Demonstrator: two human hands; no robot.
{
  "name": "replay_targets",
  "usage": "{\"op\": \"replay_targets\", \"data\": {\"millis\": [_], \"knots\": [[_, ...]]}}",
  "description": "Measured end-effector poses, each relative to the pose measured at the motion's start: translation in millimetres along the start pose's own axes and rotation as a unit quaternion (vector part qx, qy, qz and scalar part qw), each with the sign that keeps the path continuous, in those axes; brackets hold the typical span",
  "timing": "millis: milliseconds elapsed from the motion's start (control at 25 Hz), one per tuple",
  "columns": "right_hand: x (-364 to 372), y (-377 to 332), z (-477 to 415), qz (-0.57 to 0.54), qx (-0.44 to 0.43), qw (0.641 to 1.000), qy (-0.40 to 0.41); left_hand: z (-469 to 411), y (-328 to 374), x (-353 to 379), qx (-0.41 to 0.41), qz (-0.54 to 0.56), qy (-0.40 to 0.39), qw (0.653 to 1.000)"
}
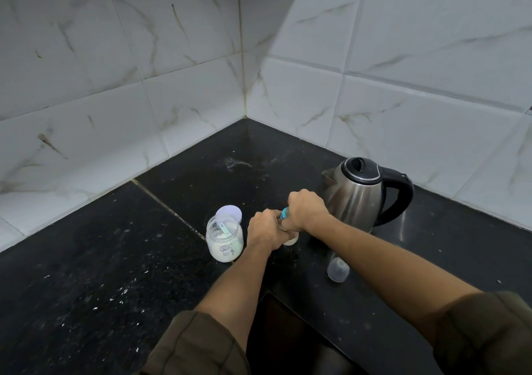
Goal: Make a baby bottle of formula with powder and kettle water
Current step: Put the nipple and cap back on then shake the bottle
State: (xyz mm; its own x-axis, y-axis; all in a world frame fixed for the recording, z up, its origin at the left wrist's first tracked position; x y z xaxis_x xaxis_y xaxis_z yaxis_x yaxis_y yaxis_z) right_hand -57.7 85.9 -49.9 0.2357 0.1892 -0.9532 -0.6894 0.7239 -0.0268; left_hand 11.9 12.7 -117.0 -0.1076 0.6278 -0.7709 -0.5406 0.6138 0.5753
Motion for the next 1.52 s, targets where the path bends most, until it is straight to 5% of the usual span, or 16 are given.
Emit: {"op": "replay_targets", "data": {"millis": [160, 440, 880, 1120, 1520], "knots": [[-0.7, -0.9, 2.4, -0.003, 0.024, 1.000, -0.001, 2.0, 0.3, -0.6, -0.003, 0.005, 0.000, 1.000], [-1.0, -15.4, 0.8, 0.116, -0.080, 0.989, -0.039, 0.7, 0.7, 0.0, -0.002, -0.006, -0.005, 1.000], [-4.0, -10.6, 5.6, -0.015, 0.040, 0.999, 0.024, -0.8, 3.0, 2.3, 0.008, -0.007, 0.003, 1.000], [0.1, 30.3, 20.5, -0.109, 0.081, 0.985, -0.102, -1.4, -5.5, 9.3, 0.007, 0.049, -0.008, 0.999], [48.4, 73.1, 66.5, -0.030, 0.140, 0.967, -0.209, -0.3, -4.0, 2.8, 0.014, 0.040, 0.008, 0.999]]}}
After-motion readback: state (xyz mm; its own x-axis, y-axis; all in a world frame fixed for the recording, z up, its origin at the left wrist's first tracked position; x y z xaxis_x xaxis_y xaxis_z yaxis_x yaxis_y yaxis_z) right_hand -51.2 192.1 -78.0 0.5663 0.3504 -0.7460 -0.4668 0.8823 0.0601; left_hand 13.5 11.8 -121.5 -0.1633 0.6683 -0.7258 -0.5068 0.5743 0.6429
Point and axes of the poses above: each hand's wrist, its own z-axis away from the middle knuckle, its own x-axis out of the palm, y = z × x, the point moved 10 cm from there along -z, towards the middle knuckle, and after that the axes turned 8 degrees about -y, right-handed, at the moved point
